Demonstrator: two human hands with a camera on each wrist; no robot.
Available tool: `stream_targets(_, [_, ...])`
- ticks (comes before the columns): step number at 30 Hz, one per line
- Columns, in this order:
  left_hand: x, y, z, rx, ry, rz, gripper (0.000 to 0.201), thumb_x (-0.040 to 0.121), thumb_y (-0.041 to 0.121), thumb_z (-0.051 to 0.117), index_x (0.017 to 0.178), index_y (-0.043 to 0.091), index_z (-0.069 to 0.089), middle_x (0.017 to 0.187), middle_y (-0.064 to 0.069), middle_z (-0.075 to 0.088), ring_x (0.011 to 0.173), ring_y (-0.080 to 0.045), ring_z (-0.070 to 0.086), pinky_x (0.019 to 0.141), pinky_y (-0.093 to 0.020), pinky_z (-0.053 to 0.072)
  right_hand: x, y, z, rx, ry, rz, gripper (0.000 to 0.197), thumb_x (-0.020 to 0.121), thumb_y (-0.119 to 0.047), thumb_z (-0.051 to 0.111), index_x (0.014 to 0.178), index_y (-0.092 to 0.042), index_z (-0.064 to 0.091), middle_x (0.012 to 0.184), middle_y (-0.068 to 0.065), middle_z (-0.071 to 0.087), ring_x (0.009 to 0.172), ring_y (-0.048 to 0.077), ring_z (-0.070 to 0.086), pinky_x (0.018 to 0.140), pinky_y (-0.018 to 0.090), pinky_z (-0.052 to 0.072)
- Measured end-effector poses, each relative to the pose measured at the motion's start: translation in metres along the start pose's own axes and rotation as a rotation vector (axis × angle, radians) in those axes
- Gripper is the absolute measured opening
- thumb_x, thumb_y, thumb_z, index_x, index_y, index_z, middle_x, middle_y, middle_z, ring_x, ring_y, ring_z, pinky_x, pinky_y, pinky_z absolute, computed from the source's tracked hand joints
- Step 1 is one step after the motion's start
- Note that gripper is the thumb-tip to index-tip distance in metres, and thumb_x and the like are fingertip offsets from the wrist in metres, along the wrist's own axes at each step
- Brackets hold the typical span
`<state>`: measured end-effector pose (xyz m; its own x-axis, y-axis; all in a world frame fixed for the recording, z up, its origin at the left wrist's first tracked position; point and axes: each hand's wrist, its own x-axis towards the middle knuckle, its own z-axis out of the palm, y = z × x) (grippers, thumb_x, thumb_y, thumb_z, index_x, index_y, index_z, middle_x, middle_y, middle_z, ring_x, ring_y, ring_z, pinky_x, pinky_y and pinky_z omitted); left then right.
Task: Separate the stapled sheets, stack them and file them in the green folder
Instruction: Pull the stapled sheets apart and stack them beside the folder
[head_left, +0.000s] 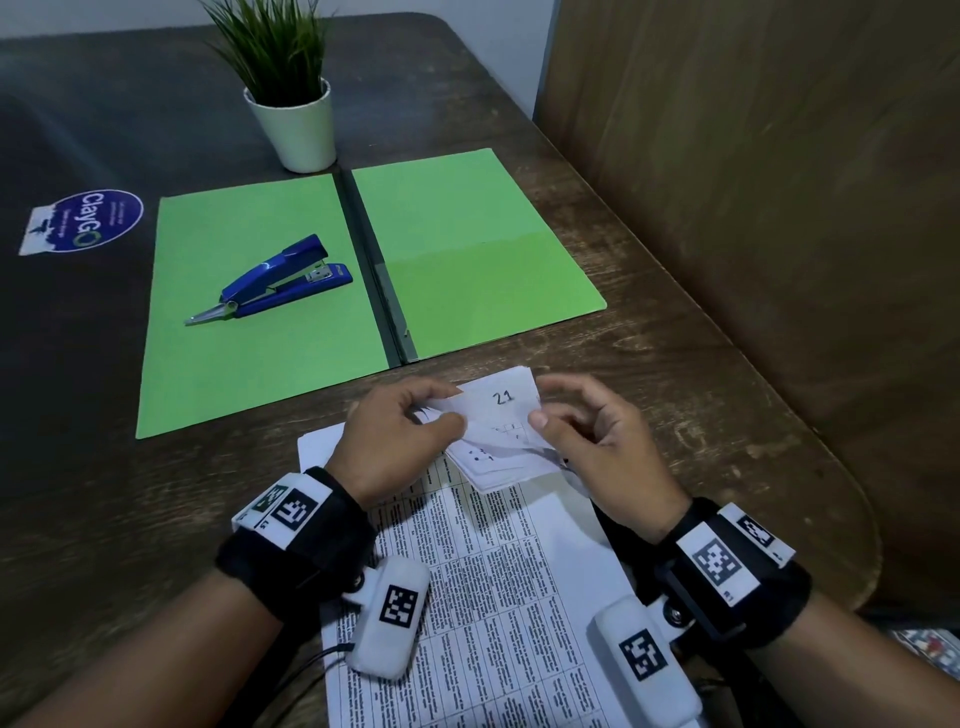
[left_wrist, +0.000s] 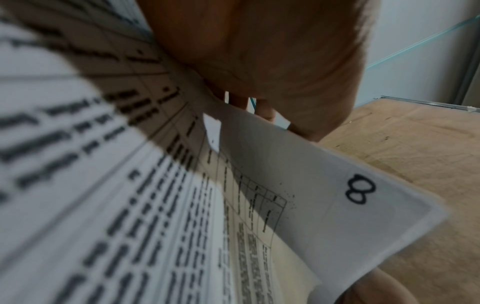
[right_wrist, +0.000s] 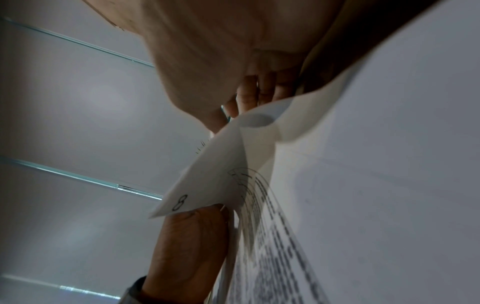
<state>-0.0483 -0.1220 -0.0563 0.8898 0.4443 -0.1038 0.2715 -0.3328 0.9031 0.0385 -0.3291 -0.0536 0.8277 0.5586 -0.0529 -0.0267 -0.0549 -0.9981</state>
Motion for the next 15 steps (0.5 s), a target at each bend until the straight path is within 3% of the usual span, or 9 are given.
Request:
stream_targets(3, [0.0,-0.003,0.0,-0.025,0.03,0.007,0.008,0.075,0.035,0.076,0.078,0.041,0.071,0.072,0.023,0.069,0.051,-0.002,0.052,0.068,-0.025,0.044,0.002,0.0,0.002,-0.088,0.056,0.013,0.026,0.084,-0.004,0.076,0.1,-0.024,0.075,0.082,0.006,0.075,0.075,0.013,0.067,0.074,0.034,0.058])
stream_targets(6, [0.001,-0.006,0.002,-0.038,0.042,0.039,0.014,0.083,0.027,0.08,0.074,0.036,0.072,0.087,0.02,0.071,0.064,0.002,0.055,0.071,-0.025,0.045,0.001,-0.001,0.0,-0.16,0.072,0.022,0.023,0.085,-0.008,0.075,0.074,-0.028,0.078,0.071,-0.004,0.075,0.065,0.007,0.066,0.058,0.026,0.052])
stream_targets(8, [0.0,-0.005,0.002,-0.053,0.039,0.043,0.015,0.085,0.026,0.078,0.072,0.032,0.074,0.087,0.017,0.072,0.077,-0.003,0.061,0.073,-0.027,0.046,0.001,0.0,0.0,-0.198,0.074,0.018,0.025,0.088,-0.013,0.073,0.07,-0.03,0.077,0.071,-0.001,0.074,0.066,0.011,0.066,0.056,0.031,0.054])
stream_targets(10, [-0.001,-0.001,0.002,-0.088,0.031,0.047,0.02,0.088,0.033,0.074,0.07,0.025,0.077,0.089,0.013,0.074,0.09,-0.011,0.066,0.078,-0.031,0.05,0.0,0.001,0.001,-0.194,0.063,-0.008,0.028,0.092,-0.017,0.069,0.066,-0.025,0.075,0.062,0.002,0.067,0.061,0.016,0.057,0.058,0.037,0.051])
stream_targets(11, [-0.001,0.001,0.002,-0.109,0.025,0.045,0.027,0.091,0.037,0.069,0.07,0.023,0.078,0.089,0.011,0.075,0.094,-0.009,0.068,0.082,-0.031,0.051,0.0,0.001,0.002,-0.171,0.063,-0.016,0.034,0.095,-0.019,0.066,0.061,-0.018,0.069,0.056,0.001,0.057,0.057,0.015,0.048,0.056,0.034,0.043])
stream_targets(13, [-0.002,0.004,0.001,-0.131,0.02,0.029,0.038,0.095,0.042,0.061,0.069,0.019,0.078,0.087,0.011,0.076,0.096,0.003,0.067,0.084,-0.025,0.048,0.001,0.002,0.002,-0.104,0.097,-0.006,0.035,0.097,-0.021,0.063,0.065,-0.008,0.064,0.058,-0.003,0.052,0.057,0.009,0.045,0.058,0.026,0.038])
stream_targets(15, [-0.002,0.004,0.002,-0.131,0.02,0.028,0.031,0.092,0.04,0.066,0.072,0.02,0.079,0.088,0.013,0.076,0.094,0.003,0.068,0.084,-0.026,0.049,0.002,0.002,0.001,-0.093,0.131,0.006,0.009,0.094,-0.017,0.067,0.087,-0.013,0.073,0.062,-0.004,0.063,0.058,0.006,0.055,0.06,0.02,0.044])
